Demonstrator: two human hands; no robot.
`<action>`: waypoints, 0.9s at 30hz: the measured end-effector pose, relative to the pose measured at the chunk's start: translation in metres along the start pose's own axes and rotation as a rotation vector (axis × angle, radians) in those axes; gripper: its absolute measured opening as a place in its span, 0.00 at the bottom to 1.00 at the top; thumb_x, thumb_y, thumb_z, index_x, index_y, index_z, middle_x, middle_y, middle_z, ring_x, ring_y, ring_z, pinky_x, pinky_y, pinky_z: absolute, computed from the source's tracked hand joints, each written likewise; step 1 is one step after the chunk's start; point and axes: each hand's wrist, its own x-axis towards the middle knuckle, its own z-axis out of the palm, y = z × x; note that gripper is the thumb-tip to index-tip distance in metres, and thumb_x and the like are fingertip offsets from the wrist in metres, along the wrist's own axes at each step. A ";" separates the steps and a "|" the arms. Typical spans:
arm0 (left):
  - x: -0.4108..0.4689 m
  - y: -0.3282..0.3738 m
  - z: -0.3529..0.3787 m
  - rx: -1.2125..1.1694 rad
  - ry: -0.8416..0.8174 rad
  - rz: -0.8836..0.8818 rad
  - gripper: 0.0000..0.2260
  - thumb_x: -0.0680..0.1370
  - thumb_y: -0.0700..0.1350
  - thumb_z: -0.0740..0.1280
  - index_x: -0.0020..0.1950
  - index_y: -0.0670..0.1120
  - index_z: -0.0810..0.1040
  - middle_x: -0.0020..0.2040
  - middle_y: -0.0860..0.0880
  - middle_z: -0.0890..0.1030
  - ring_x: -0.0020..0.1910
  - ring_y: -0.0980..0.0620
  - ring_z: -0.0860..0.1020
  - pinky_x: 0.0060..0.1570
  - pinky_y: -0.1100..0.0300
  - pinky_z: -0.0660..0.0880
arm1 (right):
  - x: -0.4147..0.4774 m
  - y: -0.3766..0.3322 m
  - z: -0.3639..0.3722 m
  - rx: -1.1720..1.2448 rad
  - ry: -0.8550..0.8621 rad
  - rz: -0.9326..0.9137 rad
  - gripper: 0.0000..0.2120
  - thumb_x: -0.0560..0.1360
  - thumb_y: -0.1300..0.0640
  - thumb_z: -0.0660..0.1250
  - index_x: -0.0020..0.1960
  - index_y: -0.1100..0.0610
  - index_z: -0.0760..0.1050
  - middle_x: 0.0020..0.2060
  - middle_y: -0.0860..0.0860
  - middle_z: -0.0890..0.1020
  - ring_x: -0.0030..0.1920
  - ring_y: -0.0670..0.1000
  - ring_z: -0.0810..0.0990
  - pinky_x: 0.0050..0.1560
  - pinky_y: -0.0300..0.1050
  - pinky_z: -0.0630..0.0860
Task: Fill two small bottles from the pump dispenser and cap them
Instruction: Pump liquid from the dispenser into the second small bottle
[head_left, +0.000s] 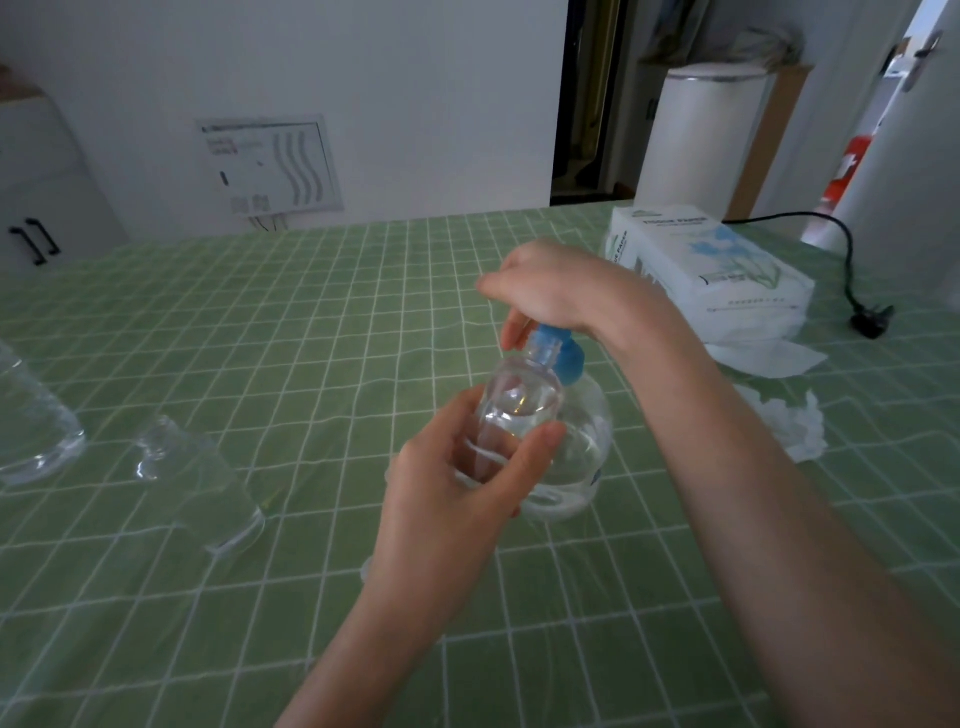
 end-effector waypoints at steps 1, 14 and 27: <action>0.000 0.000 0.000 -0.001 -0.006 -0.001 0.11 0.63 0.61 0.68 0.41 0.58 0.78 0.29 0.55 0.80 0.25 0.61 0.76 0.24 0.70 0.70 | 0.001 0.000 0.001 0.001 -0.007 0.001 0.17 0.80 0.53 0.56 0.61 0.62 0.74 0.47 0.57 0.84 0.51 0.55 0.81 0.40 0.41 0.68; -0.001 -0.002 0.000 0.016 -0.010 -0.010 0.11 0.63 0.61 0.68 0.40 0.57 0.78 0.29 0.55 0.80 0.25 0.60 0.76 0.25 0.71 0.70 | -0.002 0.001 0.004 -0.015 -0.025 0.013 0.18 0.80 0.51 0.56 0.62 0.61 0.74 0.50 0.58 0.82 0.51 0.56 0.79 0.43 0.46 0.67; -0.002 -0.001 0.001 0.000 -0.006 -0.015 0.09 0.64 0.58 0.68 0.39 0.56 0.78 0.28 0.55 0.80 0.24 0.60 0.76 0.24 0.71 0.69 | 0.000 0.003 0.007 -0.038 -0.043 0.011 0.18 0.80 0.54 0.57 0.64 0.63 0.72 0.53 0.59 0.81 0.55 0.58 0.79 0.56 0.49 0.70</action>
